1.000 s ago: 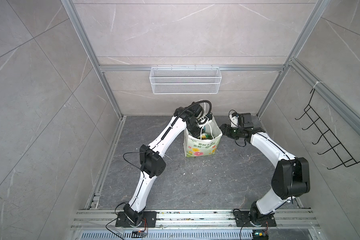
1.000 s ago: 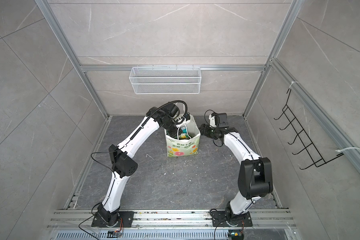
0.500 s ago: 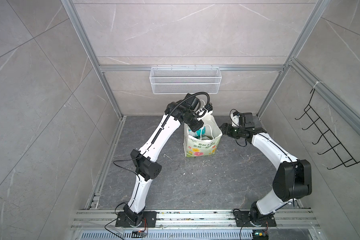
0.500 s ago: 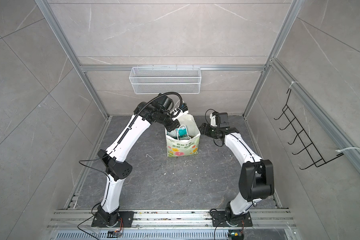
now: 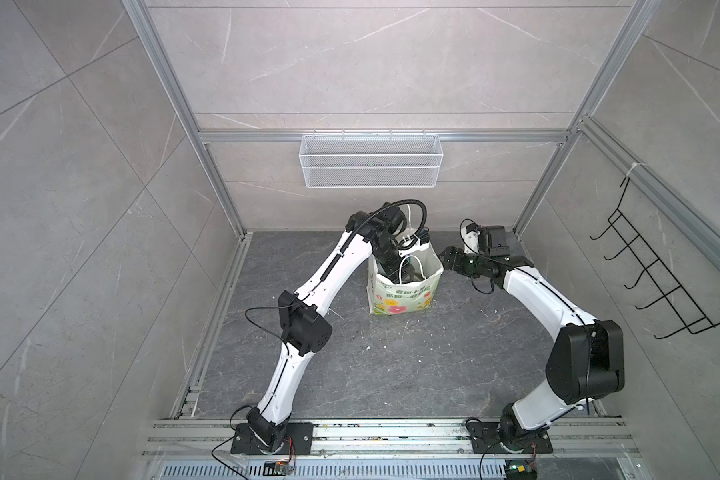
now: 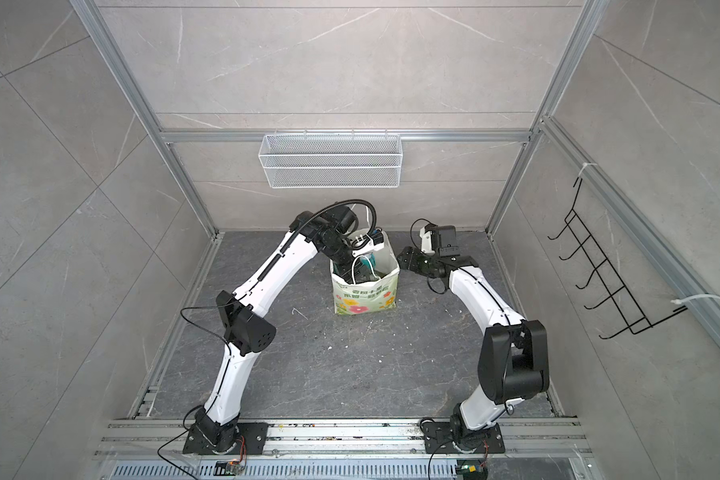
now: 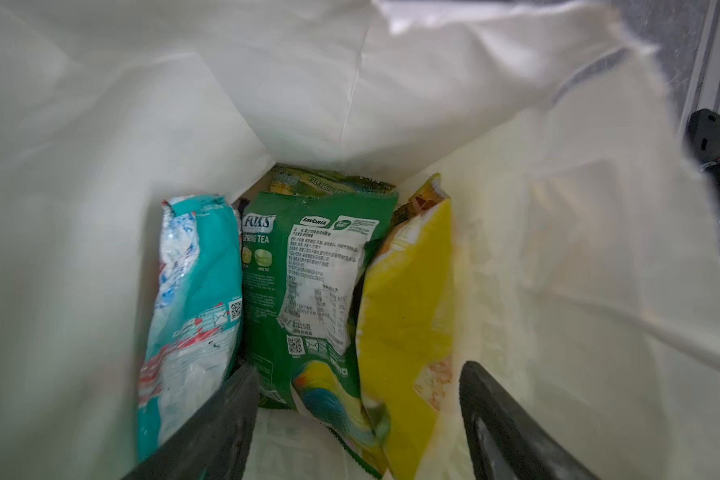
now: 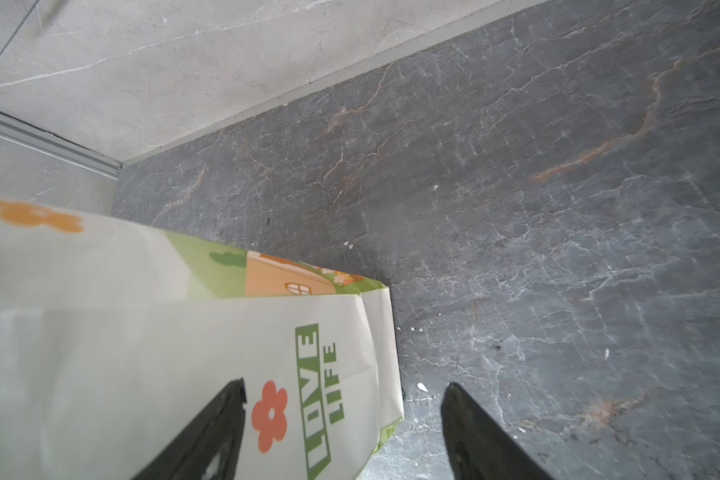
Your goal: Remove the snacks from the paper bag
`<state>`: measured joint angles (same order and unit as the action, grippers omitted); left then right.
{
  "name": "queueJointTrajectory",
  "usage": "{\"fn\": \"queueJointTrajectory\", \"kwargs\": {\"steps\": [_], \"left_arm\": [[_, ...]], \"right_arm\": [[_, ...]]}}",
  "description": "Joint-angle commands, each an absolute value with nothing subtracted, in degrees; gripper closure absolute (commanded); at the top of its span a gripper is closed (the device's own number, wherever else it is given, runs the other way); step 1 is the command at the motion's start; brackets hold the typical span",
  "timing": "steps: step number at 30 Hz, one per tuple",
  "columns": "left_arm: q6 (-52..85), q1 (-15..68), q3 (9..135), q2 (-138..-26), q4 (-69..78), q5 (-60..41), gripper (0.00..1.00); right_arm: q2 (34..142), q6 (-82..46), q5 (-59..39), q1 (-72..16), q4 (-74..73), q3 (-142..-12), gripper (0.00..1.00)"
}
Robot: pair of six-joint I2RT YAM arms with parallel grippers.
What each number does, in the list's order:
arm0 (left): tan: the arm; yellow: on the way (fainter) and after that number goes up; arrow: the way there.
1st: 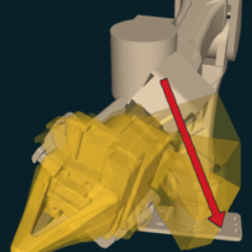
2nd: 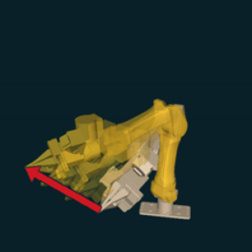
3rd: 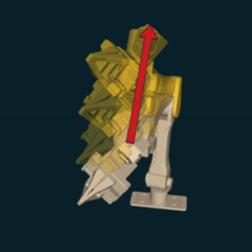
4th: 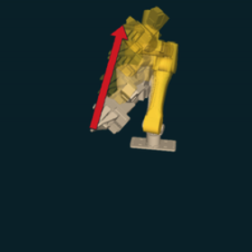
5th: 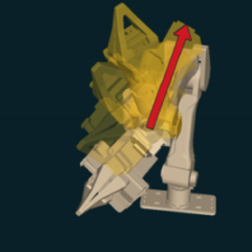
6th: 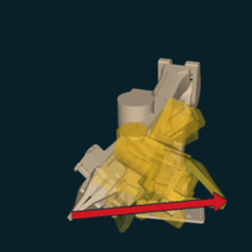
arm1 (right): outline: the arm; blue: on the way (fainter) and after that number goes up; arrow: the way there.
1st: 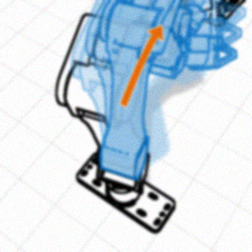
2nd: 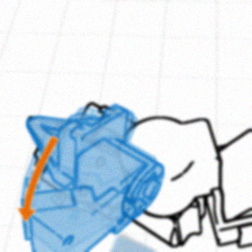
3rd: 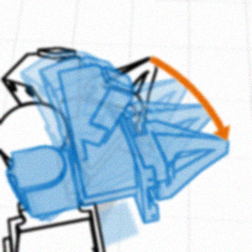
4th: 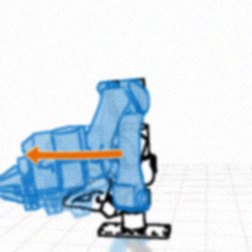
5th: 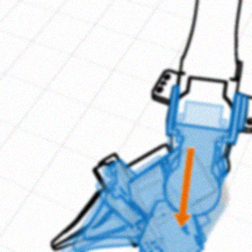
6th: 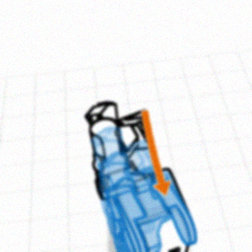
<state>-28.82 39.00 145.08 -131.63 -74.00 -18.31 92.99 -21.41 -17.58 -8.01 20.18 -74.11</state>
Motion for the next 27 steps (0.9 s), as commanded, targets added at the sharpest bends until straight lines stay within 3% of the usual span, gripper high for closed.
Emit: {"fn": "queueJointTrajectory", "kwargs": {"steps": [1, 7, 12, 14, 20, 27], "left_arm": [[-31.4, 39.1, 143.8, -132.1, -75.7, -19.6, 0.20], [-32.0, 39.0, 139.7, -133.1, -72.4, -18.0, 0.22], [-31.4, 38.9, 138.4, -135.2, -70.0, -14.4, 0.48], [-31.6, 38.9, 138.1, -135.2, -69.6, -13.2, 0.66], [-30.8, 38.3, 137.6, -134.0, -67.1, -10.0, 0.96], [-30.0, 38.0, 139.1, -128.9, -65.2, -7.5, 1.00]], "right_arm": [[91.8, -21.9, -17.6, -8.2, 19.2, -73.5, 0.24], [92.8, -22.9, -19.1, -8.2, 18.2, -73.8, 0.23], [93.1, -23.7, -20.0, -8.2, 17.3, -74.2, 0.23], [93.3, -23.8, -20.0, -8.2, 17.1, -74.4, 0.23], [93.5, -23.6, -20.0, -8.2, 17.6, -75.2, 0.23], [93.2, -23.1, -19.2, -8.2, 18.3, -75.8, 0.23]]}}
